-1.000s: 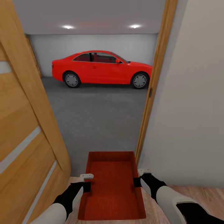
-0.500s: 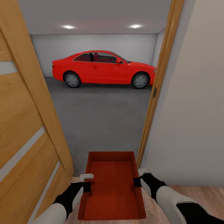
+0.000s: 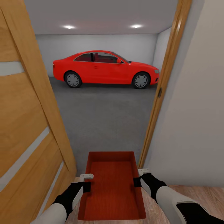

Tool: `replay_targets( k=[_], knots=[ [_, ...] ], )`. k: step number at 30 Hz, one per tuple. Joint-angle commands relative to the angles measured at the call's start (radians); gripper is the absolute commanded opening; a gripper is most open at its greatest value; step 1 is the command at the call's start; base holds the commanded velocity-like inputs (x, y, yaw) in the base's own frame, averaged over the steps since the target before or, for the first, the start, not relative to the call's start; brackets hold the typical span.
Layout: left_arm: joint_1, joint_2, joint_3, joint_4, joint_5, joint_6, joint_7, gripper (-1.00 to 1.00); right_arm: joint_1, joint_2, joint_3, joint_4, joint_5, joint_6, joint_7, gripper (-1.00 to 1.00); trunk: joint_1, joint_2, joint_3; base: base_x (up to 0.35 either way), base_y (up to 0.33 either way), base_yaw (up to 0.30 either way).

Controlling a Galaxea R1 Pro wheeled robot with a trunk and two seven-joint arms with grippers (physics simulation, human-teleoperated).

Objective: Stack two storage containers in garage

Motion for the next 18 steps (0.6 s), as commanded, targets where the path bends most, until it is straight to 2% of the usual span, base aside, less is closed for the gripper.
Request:
replay_targets(
  k=[1,4,11,18],
  knots=[
    [0.000,0.012,-0.018,0.002,0.029,0.015,-0.005,-1.00,-0.001,0.000,0.058,-0.005,-0.020,0.005,0.004,-1.00,0.000,0.000,-0.001,0.000,0.010,0.000],
    [0.000,0.012,-0.018,0.002,0.029,0.015,-0.005,-1.00,-0.001,0.000,0.058,-0.005,-0.020,0.005,0.004,-1.00,0.000,0.000,-0.001,0.019,0.006,0.000],
    [0.001,0.012,-0.018,0.002,0.029,0.015,-0.005,-1.00,-0.001,0.000,0.058,-0.005,-0.020,0.005,0.004,-1.00,0.000,0.000,-0.001,0.220,0.001,0.000],
    [0.000,0.012,-0.018,0.002,0.029,0.015,-0.005,-1.00,-0.001,0.000,0.058,-0.005,-0.020,0.005,0.004,-1.00,0.000,0.000,-0.001,0.078,0.003,0.000]
  ],
)
